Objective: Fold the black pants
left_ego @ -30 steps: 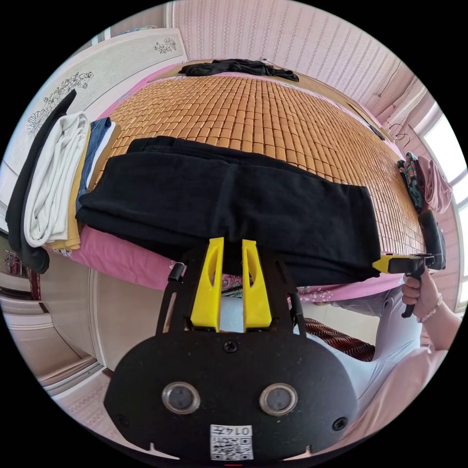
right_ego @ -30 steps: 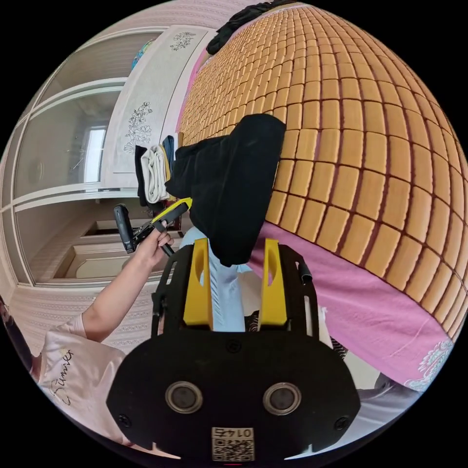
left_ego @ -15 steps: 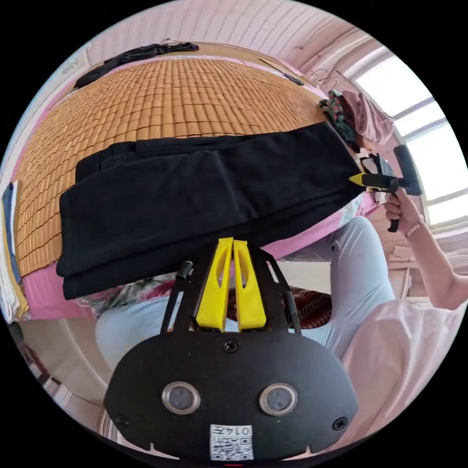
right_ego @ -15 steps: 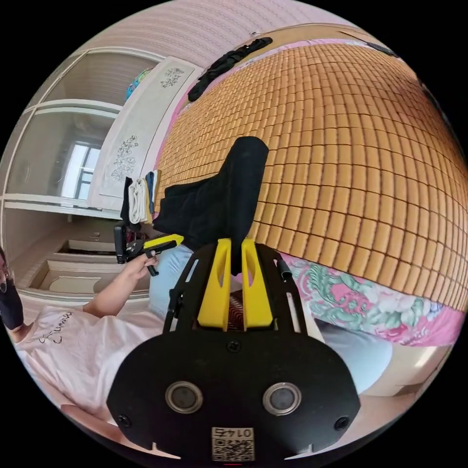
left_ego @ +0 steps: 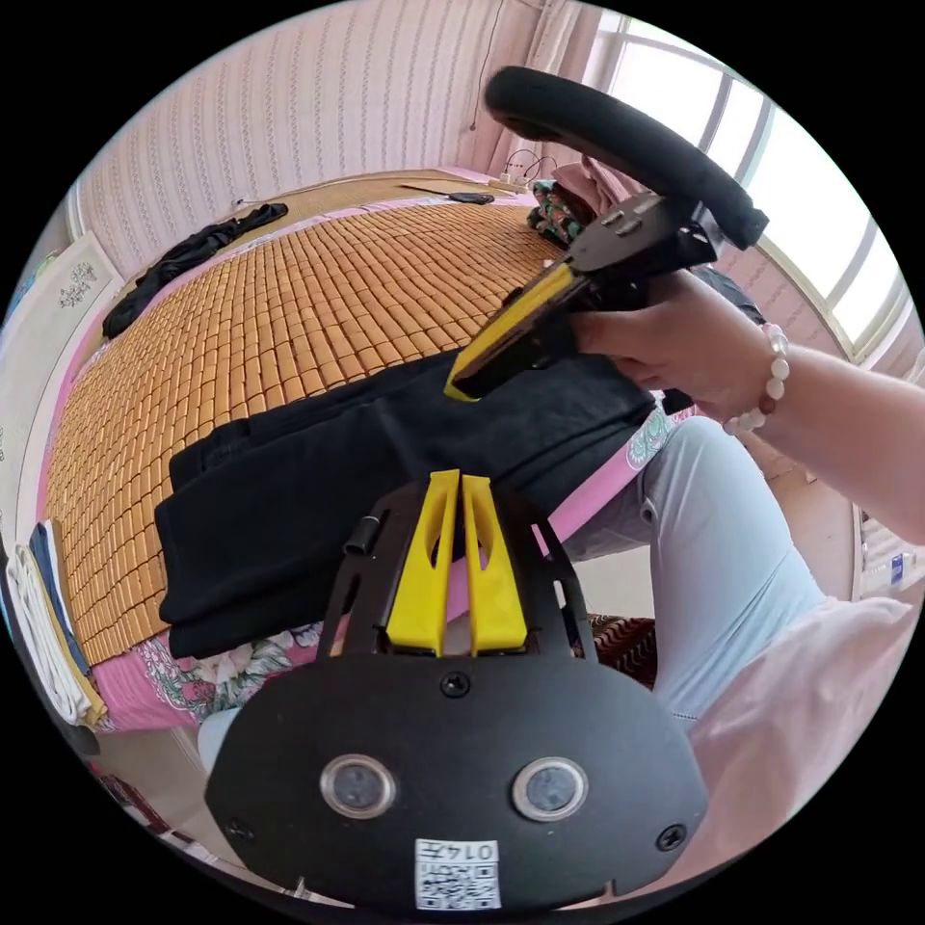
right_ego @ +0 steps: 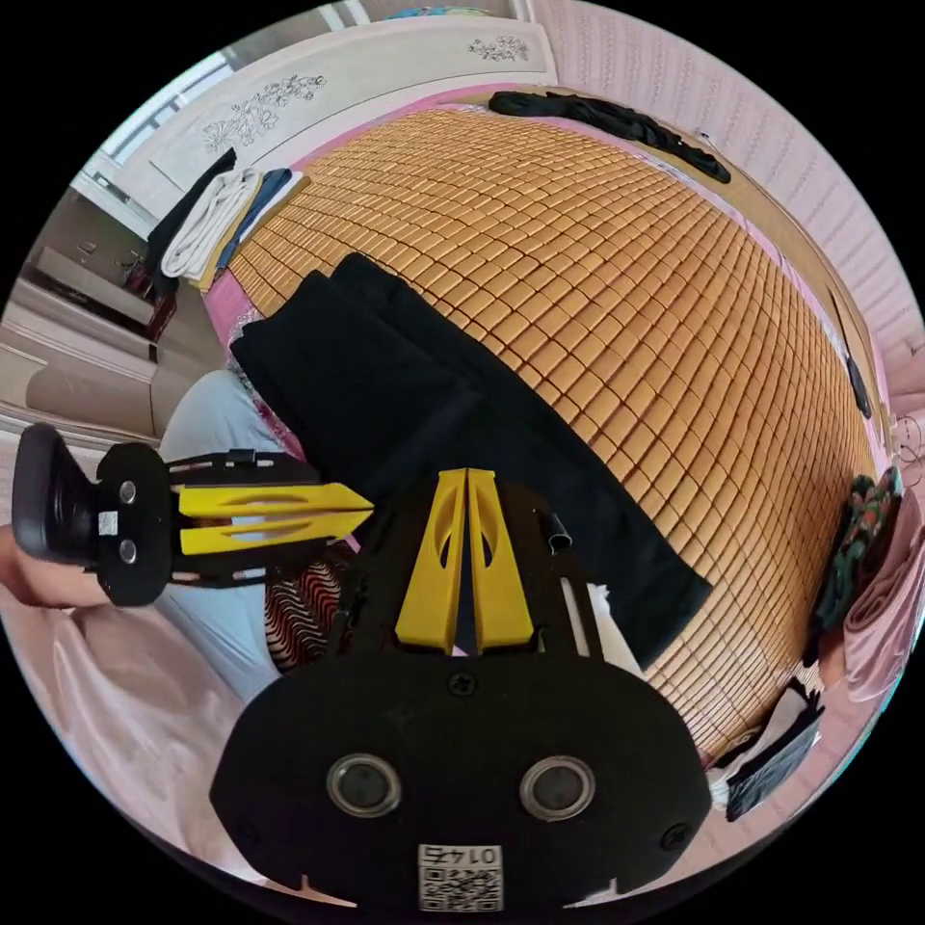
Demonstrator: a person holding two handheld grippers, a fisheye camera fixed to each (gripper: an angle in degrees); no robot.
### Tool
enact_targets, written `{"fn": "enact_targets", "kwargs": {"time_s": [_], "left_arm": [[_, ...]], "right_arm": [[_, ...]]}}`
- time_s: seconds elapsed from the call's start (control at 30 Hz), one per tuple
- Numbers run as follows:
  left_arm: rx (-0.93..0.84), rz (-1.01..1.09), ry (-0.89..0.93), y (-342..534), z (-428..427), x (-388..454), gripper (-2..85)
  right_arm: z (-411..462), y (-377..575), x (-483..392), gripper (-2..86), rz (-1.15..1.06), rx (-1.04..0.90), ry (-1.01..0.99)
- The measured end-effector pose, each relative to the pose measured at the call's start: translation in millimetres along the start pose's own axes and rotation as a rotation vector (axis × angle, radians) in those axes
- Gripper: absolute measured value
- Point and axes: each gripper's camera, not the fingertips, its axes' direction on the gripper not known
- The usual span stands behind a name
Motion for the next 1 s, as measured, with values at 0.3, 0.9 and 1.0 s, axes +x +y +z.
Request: {"fn": "enact_targets", "kwargs": {"time_s": [0.3,0.9,1.0], "left_arm": [[-0.13,0.054,0.081,10,70,8,-1.0],[0.041,0.22,-0.04,50,87,76,1.1],[0.099,0.248,0.022,52,84,97,5.6]], "right_arm": [[40,-49,13,-0.8,0.036,-0.255,-0.06],[-3,105,97,1.6,0.303,0.249,-0.283],[-19,197,131,11.2,0.504,0.297,-0.255]]}}
